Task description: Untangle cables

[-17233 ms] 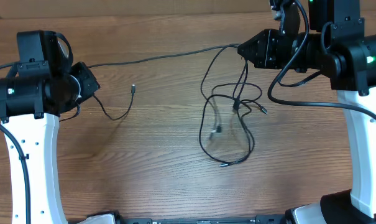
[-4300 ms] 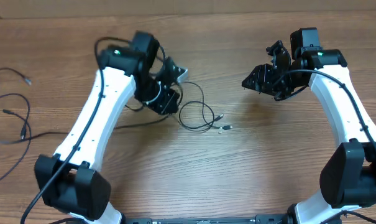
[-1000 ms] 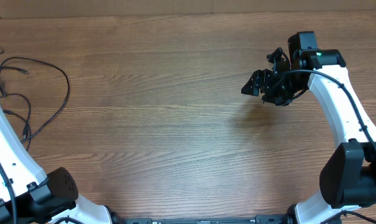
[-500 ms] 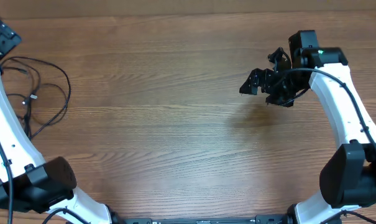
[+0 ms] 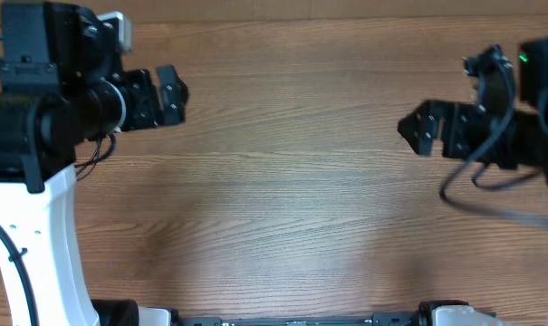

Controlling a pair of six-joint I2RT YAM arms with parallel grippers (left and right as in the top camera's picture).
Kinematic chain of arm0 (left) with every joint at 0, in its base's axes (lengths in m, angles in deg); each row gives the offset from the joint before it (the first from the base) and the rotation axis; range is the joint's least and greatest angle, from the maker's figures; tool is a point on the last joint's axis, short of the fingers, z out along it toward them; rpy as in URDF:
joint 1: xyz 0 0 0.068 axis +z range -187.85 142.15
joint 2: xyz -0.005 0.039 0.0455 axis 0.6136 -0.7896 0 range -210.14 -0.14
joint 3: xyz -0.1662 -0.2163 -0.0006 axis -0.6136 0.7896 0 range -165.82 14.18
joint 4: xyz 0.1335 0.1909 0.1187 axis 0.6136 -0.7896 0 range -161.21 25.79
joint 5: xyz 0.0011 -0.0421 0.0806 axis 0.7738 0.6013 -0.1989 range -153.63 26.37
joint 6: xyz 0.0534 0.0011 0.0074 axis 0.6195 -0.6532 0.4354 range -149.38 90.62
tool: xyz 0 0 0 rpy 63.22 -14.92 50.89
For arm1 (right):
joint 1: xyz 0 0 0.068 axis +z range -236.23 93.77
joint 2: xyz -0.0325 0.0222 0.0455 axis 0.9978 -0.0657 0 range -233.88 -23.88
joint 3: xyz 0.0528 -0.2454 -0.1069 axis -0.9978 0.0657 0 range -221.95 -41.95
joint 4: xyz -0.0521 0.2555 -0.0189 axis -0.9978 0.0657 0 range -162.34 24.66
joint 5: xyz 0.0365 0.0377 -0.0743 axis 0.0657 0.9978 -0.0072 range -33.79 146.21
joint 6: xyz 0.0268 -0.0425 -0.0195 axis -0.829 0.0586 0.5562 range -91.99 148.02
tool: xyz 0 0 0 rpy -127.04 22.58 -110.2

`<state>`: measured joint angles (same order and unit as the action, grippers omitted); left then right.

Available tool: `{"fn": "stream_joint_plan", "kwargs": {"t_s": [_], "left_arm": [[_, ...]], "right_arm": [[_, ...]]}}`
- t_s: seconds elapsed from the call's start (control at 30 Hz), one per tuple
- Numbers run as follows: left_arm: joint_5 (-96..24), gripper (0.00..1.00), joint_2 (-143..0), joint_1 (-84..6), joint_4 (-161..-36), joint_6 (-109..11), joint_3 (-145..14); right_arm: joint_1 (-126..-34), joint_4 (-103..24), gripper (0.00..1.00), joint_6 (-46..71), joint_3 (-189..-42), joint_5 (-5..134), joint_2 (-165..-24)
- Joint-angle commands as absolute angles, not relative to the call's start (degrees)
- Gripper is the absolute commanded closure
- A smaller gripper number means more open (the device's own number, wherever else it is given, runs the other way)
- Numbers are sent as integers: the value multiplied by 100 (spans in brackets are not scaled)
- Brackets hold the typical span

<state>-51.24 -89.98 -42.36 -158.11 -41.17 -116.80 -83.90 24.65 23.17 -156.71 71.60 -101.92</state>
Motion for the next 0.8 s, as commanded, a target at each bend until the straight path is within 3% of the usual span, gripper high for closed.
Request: {"fn": "stream_joint_plan", "kwargs": {"t_s": [0.0,0.2,0.47,0.63,0.77], "left_arm": [[-5175,1,-8915,-4440,-15947,-3969,-11767],[-5179,1,-8972,-4435,-15954,-3966,-11767],[-5179,1,-8972,-4435,-15954,-3966,-11767],[-5177,1,-8972,-4435,-15954,-3966,-11767],[-5177,0,-8972,-4435,-15954,-3966,-11767]], "right_arm": [[-8373,2469,0,2339,-15829,6975,-9207],[-8373,2469,0,2339,-15829,6975,-8210],[-8373,2436,0,2372,-15815,6942,-8214],[-8377,721,0,2379,-14694,6380,-7917],[-8377,-2385,0,2359,-11612,6636,-6649]]}}
